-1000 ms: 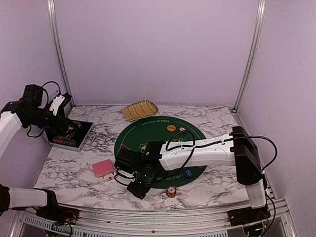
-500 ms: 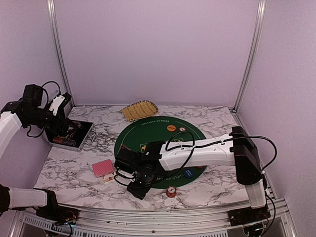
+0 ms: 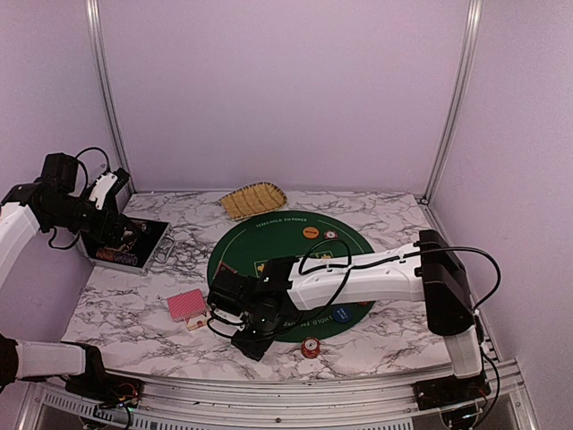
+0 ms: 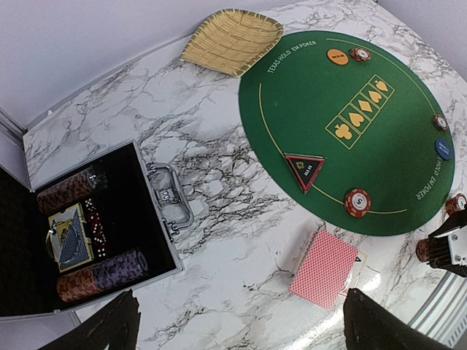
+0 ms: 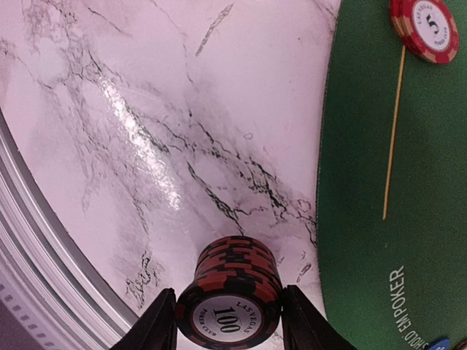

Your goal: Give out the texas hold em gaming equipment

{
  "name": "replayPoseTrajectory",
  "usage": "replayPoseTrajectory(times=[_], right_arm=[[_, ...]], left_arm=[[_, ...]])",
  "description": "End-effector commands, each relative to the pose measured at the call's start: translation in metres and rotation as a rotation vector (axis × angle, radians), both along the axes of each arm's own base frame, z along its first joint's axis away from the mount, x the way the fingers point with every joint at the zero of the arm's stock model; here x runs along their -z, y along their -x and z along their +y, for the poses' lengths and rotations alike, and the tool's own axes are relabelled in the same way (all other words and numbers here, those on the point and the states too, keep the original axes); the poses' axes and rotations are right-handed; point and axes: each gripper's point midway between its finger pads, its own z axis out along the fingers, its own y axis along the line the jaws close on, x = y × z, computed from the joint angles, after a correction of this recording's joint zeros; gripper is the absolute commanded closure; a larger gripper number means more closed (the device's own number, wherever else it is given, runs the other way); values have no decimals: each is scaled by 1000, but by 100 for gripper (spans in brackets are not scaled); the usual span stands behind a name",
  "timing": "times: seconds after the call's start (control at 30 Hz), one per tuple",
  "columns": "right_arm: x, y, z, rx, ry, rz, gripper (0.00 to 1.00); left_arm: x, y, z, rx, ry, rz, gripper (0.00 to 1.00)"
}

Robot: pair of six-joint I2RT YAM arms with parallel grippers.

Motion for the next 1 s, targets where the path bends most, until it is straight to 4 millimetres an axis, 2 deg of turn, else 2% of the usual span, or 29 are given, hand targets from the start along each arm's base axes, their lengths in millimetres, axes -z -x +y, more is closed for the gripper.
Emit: replayPoseTrajectory(times=[0.0,0.3,0.6,0.8,0.97], right_arm=[[-5,-5,9,8,-30,-14,56],[-18,-8,9,15,-43,-32,67],[-38,-17,8,30,-60,-58,70],[-57,-37,0,76,-91,-74,73],[-76,-75,-18,145,-109,-120,73]], left_arm=[[-10,5,0,7,-6,-20,1],[-10,5,0,7,-4,-18,1],[-10,6,-1,10,-3,-19,1],[-10,6,-1,12,0,-18,1],[-11,6,-1,12,1,-19,1]])
